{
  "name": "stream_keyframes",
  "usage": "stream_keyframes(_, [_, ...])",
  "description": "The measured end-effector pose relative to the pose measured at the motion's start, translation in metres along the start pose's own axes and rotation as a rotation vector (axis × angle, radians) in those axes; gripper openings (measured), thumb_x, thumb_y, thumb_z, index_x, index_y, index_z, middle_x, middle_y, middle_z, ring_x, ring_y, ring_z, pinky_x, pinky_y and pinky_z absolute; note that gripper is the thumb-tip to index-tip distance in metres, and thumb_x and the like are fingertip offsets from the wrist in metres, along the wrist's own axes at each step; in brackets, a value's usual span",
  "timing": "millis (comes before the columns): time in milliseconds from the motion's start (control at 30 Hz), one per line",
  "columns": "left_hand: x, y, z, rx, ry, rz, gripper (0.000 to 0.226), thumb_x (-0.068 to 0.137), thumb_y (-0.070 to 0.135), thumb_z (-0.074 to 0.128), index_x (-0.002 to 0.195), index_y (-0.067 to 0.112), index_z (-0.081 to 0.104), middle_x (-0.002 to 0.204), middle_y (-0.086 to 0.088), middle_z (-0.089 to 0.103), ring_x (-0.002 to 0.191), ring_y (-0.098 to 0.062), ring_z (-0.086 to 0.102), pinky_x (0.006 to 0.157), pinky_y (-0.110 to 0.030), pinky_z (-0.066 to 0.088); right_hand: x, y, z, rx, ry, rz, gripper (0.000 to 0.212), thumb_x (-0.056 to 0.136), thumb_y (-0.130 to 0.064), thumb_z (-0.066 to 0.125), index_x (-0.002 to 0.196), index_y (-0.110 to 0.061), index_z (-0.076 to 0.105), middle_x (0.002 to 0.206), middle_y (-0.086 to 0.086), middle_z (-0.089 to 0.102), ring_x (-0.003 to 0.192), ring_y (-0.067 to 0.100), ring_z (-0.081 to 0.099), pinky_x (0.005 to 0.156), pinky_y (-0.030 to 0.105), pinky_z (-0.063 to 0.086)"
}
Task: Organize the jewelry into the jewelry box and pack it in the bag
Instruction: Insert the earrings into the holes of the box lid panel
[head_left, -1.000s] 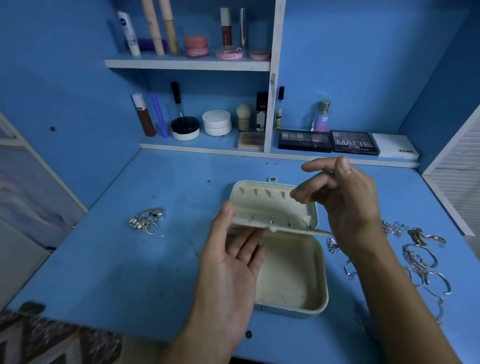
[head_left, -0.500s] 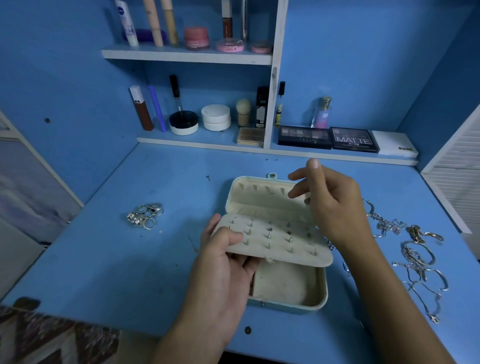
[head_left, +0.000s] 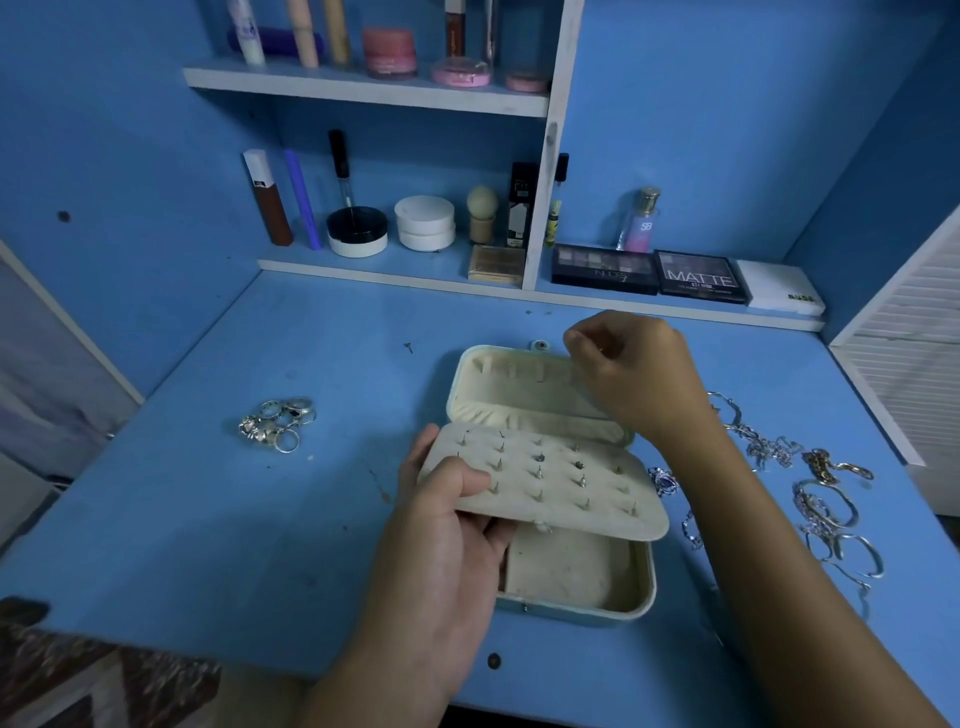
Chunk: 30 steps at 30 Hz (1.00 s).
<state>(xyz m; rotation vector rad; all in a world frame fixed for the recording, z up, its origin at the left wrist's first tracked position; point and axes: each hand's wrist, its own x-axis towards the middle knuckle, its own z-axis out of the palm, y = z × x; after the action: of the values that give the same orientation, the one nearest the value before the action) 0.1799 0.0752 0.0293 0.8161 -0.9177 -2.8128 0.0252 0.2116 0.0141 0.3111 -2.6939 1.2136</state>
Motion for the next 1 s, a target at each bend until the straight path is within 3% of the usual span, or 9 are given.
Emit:
stream_keyframes(67, [0.001,0.000,-0.001,-0.004,0.001,-0.005,0.053,0.088,-0.007,0.042,0.129,0.025,0.054,0.092,-0.002,0.076,0.076,-0.015,0.074,0.068,-0.036,0.054,0.012,0.001,0.004,-0.059,-0.003,-0.006,0.014,0.093,-0.025,0.061,0.083,-0.025,0.072,0.074,-0.019,0.065,0.072,0.001,0.060,0.061,0.008,0.039])
stream_keyframes(200, [0.002,0.001,-0.001,0.002,-0.006,-0.011,0.052,0.088,-0.007,0.043,0.128,0.025,0.054,0.091,-0.002,0.075,0.075,-0.015,0.073,0.062,-0.034,0.057,0.044,0.007,0.018,-0.175,-0.045,-0.007,0.016,0.090,-0.021,0.059,0.083,-0.022,0.072,0.081,-0.004,0.072,0.077,0.017,0.066,0.070,0.029,0.056])
stream_keyframes(300, [0.002,0.001,-0.001,-0.006,-0.006,-0.015,0.054,0.088,-0.007,0.043,0.130,0.025,0.053,0.095,-0.003,0.076,0.079,-0.015,0.074,0.066,-0.035,0.057,0.067,0.010,0.028,-0.235,-0.100,-0.021,0.016,0.091,-0.022,0.060,0.088,-0.020,0.075,0.085,-0.001,0.073,0.083,0.021,0.067,0.078,0.041,0.059])
stream_keyframes(433, [0.003,0.000,-0.002,-0.006,-0.015,-0.016,0.055,0.089,-0.007,0.043,0.132,0.025,0.052,0.102,-0.004,0.074,0.085,-0.016,0.073,0.067,-0.034,0.056,0.088,0.011,0.041,-0.327,-0.141,0.000,0.015,0.090,-0.030,0.061,0.092,-0.023,0.074,0.091,-0.001,0.072,0.088,0.022,0.065,0.072,0.031,0.054])
stream_keyframes(567, [0.003,-0.001,-0.003,-0.001,0.000,-0.011,0.057,0.089,-0.008,0.042,0.134,0.026,0.052,0.112,-0.006,0.073,0.093,-0.018,0.072,0.079,-0.038,0.054,0.097,0.007,0.046,-0.376,-0.153,0.024,0.015,0.087,-0.037,0.065,0.090,-0.027,0.076,0.088,-0.003,0.072,0.084,0.021,0.064,0.064,0.026,0.045])
stream_keyframes(800, [0.003,-0.002,-0.003,-0.010,0.007,-0.006,0.053,0.089,-0.007,0.042,0.127,0.027,0.055,0.104,-0.003,0.076,0.089,-0.016,0.074,0.075,-0.035,0.054,0.097,0.000,0.049,-0.437,-0.152,0.041,0.013,0.088,-0.021,0.059,0.089,-0.020,0.072,0.088,0.002,0.067,0.082,0.025,0.061,0.063,0.027,0.041])
stream_keyframes(933, [0.002,-0.002,-0.003,-0.008,0.008,-0.004,0.052,0.089,-0.007,0.042,0.127,0.027,0.055,0.105,-0.004,0.076,0.094,-0.018,0.072,0.076,-0.036,0.054,0.094,0.000,0.046,-0.451,-0.153,0.009,0.009,0.083,-0.015,0.064,0.075,-0.018,0.063,0.081,0.004,0.064,0.079,0.026,0.061,0.060,0.026,0.040])
stream_keyframes(1000, [0.003,-0.003,-0.003,-0.008,0.002,0.001,0.052,0.089,-0.007,0.042,0.127,0.027,0.055,0.103,-0.003,0.076,0.092,-0.017,0.073,0.075,-0.035,0.055,0.093,0.001,0.043,-0.501,-0.174,-0.030,0.006,0.082,-0.012,0.068,0.077,-0.014,0.065,0.085,0.009,0.066,0.082,0.028,0.062,0.061,0.028,0.042])
